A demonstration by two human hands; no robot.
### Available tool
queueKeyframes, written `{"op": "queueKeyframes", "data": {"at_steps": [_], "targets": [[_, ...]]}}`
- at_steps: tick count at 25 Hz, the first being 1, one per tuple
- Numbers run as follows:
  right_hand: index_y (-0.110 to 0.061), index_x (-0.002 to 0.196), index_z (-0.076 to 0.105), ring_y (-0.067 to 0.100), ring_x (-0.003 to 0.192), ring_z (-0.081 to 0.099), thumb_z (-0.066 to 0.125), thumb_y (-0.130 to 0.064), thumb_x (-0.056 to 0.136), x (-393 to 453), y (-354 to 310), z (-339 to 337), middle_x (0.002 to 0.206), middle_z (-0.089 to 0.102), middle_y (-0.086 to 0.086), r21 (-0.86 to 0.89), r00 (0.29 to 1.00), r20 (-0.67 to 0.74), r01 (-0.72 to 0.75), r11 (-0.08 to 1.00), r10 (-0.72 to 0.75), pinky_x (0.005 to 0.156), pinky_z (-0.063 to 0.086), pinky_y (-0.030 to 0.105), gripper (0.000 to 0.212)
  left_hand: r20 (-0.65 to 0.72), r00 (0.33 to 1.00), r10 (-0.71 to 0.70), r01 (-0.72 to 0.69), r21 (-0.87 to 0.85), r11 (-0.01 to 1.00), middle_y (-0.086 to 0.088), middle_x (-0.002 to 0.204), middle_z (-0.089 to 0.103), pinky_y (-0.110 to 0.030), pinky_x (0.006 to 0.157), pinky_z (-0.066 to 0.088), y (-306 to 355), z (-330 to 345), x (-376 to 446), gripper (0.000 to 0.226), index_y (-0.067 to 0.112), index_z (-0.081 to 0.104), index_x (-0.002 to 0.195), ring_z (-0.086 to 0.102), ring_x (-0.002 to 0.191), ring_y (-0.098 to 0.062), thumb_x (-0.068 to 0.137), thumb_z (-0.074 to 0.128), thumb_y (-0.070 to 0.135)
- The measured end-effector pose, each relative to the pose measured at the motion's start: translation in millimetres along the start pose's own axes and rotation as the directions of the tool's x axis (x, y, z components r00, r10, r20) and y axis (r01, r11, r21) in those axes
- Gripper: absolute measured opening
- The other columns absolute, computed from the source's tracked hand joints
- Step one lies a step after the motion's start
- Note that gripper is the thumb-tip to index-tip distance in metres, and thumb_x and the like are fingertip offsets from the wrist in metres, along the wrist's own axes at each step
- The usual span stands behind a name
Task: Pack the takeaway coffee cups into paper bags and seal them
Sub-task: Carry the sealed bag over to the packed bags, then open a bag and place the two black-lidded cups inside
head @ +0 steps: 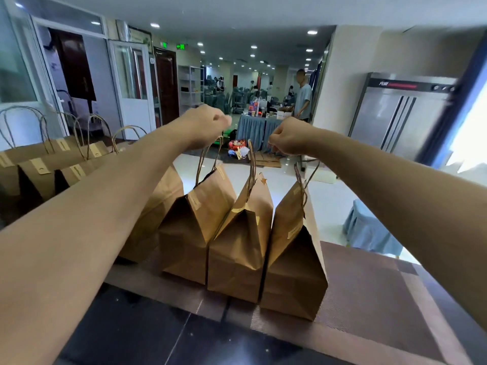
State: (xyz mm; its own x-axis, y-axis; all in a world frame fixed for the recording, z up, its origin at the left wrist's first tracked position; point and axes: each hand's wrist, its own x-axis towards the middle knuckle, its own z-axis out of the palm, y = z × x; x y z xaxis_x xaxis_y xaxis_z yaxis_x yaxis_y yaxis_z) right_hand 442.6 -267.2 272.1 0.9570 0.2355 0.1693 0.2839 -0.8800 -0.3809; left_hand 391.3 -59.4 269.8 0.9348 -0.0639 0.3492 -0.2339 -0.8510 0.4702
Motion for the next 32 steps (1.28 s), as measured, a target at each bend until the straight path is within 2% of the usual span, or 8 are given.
{"op": "queueKeyframes", "data": {"at_steps": [2, 4, 8, 12, 17, 24, 29, 32], "targets": [[-0.001, 0.096, 0.066, 0.022, 0.079, 0.057, 0.049, -0.027, 0.104, -20.3, 2.1, -7.9, 0.087, 0.062, 0.014, -0.032, 1.000, -0.018, 0.011, 0.999, -0.011, 0.062, 0.050, 0.032, 0.032, 0.032, 0.998, 0.048, -0.050, 0.065, 0.997, -0.009, 0.133, 0.061, -0.039, 0.097, 0.044, 19.7, 2.5, -14.7, 0.043, 0.017, 0.059, 0.135, 0.056, 0.118, -0.027, 0.107, 0.036, 0.041], [0.002, 0.110, 0.069, 0.022, 0.087, 0.061, 0.048, -0.026, 0.105, -45.5, 5.6, -15.3, 0.103, 0.068, 0.019, -0.057, 0.999, -0.022, 0.023, 0.998, -0.024, 0.069, 0.054, 0.034, 0.035, 0.052, 0.995, 0.089, -0.093, 0.080, 0.992, -0.008, 0.133, 0.061, -0.035, 0.092, 0.043, 40.7, 6.9, -32.3, 0.040, 0.019, 0.057, 0.135, 0.055, 0.114, -0.023, 0.107, 0.038, 0.040], [-0.003, 0.116, 0.070, 0.028, 0.099, 0.066, 0.046, -0.024, 0.106, -99.3, 9.0, -26.3, 0.113, 0.070, 0.017, -0.076, 0.998, -0.046, 0.049, 0.996, -0.052, 0.067, 0.049, 0.026, 0.034, 0.043, 0.989, 0.141, -0.145, 0.111, 0.983, -0.007, 0.137, 0.060, -0.045, 0.102, 0.046, 72.5, 13.6, -66.7, 0.038, 0.022, 0.057, 0.135, 0.055, 0.122, -0.026, 0.106, 0.041, 0.040], [-0.004, 0.120, 0.069, 0.029, 0.103, 0.065, 0.047, -0.025, 0.106, -155.6, 7.6, -32.2, 0.116, 0.070, 0.015, -0.064, 0.992, -0.107, 0.059, 0.996, -0.065, 0.085, 0.053, 0.037, 0.034, 0.033, 0.985, 0.172, -0.175, 0.139, 0.975, -0.007, 0.137, 0.059, -0.044, 0.101, 0.046, 96.8, 18.1, -103.4, 0.040, 0.024, 0.055, 0.137, 0.054, 0.123, -0.027, 0.106, 0.041, 0.044], [-0.011, 0.131, 0.064, 0.030, 0.109, 0.063, 0.049, -0.033, 0.105, -225.1, 9.7, -23.9, 0.124, 0.068, 0.012, -0.071, 0.988, -0.126, 0.081, 0.994, -0.089, 0.097, 0.052, 0.046, 0.037, 0.035, 0.980, 0.195, -0.198, 0.138, 0.971, -0.007, 0.140, 0.056, -0.049, 0.104, 0.043, 119.2, 26.4, -156.2, 0.042, 0.026, 0.053, 0.139, 0.051, 0.128, -0.030, 0.105, 0.040, 0.047], [-0.017, 0.142, 0.057, 0.028, 0.125, 0.058, 0.050, -0.034, 0.102, -316.2, 32.4, -10.6, 0.137, 0.064, 0.007, -0.045, 0.990, -0.135, 0.036, 0.998, -0.042, 0.106, 0.046, 0.041, 0.044, 0.051, 0.977, 0.209, -0.215, 0.139, 0.967, -0.005, 0.145, 0.055, -0.048, 0.105, 0.040, 139.0, 43.2, -231.1, 0.044, 0.030, 0.052, 0.142, 0.048, 0.132, -0.029, 0.103, 0.041, 0.047], [-0.020, 0.144, 0.054, 0.022, 0.125, 0.058, 0.051, -0.035, 0.103, -379.5, 52.2, -1.7, 0.138, 0.063, 0.004, 0.016, 0.993, -0.120, -0.015, 1.000, 0.017, 0.108, 0.045, 0.040, 0.045, 0.085, 0.963, 0.257, -0.261, 0.045, 0.964, -0.004, 0.144, 0.055, -0.052, 0.110, 0.038, 158.4, 62.0, -287.4, 0.042, 0.027, 0.055, 0.140, 0.047, 0.134, -0.028, 0.104, 0.045, 0.045], [-0.023, 0.145, 0.055, 0.020, 0.126, 0.058, 0.052, -0.038, 0.103, -414.1, 67.7, 1.5, 0.138, 0.064, 0.002, 0.049, 0.992, -0.104, -0.066, 0.997, 0.071, 0.111, 0.044, 0.041, 0.045, 0.126, 0.958, 0.259, -0.264, 0.027, 0.964, -0.001, 0.148, 0.052, -0.047, 0.113, 0.033, 174.0, 77.7, -320.5, 0.043, 0.028, 0.051, 0.144, 0.042, 0.139, -0.024, 0.104, 0.044, 0.044]]}}
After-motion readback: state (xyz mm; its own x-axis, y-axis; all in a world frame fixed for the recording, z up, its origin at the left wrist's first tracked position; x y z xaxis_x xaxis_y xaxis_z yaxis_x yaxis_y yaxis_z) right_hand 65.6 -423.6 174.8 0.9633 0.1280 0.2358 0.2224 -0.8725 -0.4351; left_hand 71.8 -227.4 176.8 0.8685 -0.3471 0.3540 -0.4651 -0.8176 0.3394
